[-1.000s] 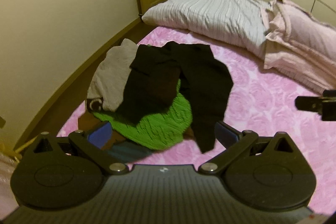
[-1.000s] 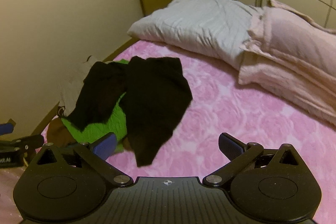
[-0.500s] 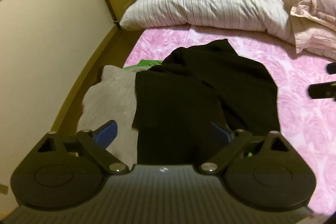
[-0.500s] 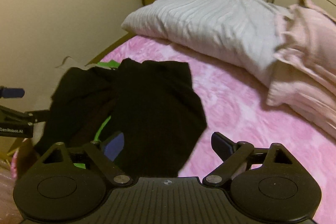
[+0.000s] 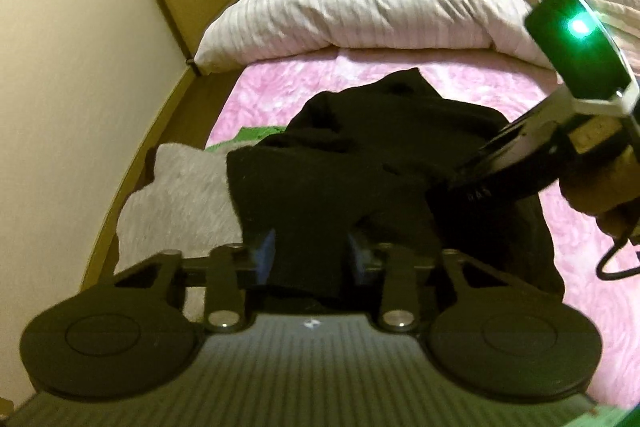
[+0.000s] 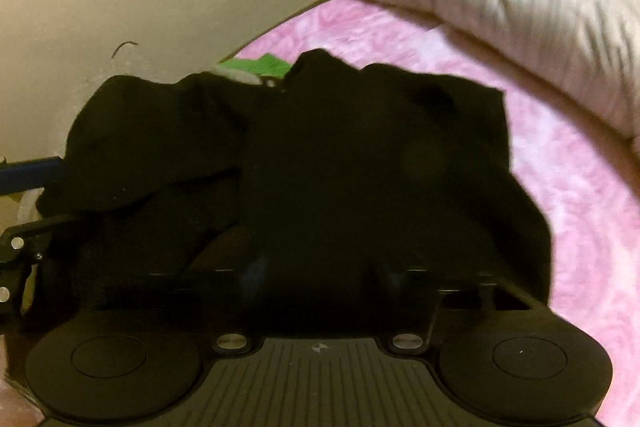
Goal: Fold large clothes
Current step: 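Grasp the black sweater with both grippers, then lift the black sweater with both grippers and carry it across the bed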
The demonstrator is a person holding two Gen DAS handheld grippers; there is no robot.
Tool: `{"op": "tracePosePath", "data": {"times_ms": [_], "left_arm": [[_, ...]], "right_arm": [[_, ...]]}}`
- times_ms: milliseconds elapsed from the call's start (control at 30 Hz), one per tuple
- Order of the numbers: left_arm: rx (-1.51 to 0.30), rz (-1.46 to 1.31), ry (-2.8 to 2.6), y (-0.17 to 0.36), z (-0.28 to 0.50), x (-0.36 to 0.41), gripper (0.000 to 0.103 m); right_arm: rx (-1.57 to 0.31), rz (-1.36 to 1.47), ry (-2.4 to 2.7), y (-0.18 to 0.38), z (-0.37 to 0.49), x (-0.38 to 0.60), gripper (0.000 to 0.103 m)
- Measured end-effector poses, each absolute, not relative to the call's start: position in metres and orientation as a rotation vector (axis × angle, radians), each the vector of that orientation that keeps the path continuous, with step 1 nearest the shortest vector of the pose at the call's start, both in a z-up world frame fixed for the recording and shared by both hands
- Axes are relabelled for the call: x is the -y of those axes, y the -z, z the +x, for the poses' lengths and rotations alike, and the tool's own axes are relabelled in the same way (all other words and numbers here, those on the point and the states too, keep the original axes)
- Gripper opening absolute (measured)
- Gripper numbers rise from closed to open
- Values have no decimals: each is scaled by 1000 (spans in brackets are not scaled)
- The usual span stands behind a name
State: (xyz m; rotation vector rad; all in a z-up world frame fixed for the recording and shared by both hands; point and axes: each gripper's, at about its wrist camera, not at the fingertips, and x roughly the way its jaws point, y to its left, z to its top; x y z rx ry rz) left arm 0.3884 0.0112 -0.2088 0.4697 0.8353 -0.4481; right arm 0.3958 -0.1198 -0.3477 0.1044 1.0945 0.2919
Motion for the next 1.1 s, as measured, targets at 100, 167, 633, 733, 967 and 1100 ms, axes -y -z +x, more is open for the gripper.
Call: {"op": "tracePosePath", "data": {"times_ms": [100,167,633,733,967,1100], "left_arm": [[-830,486,448,200,386,-9,10],[-822,474,459,191,384,-9,9],[-661,473,760,85,207,86,8],[-663,479,924,80,131,127,5],[-831,525,1175,134,0,208,18],[-875,579,1138,158,-11,210,30]], "right_arm": [[-1068,106,-246,335,390,123,2],[-1039,116,-208,320,381,131,2],[-804,317,138,196,171,272,1],[-803,351,244,185,90,309,1],[-962,432,561,211,-90,395,3],[-998,410,627,216,-152,414,56]]}}
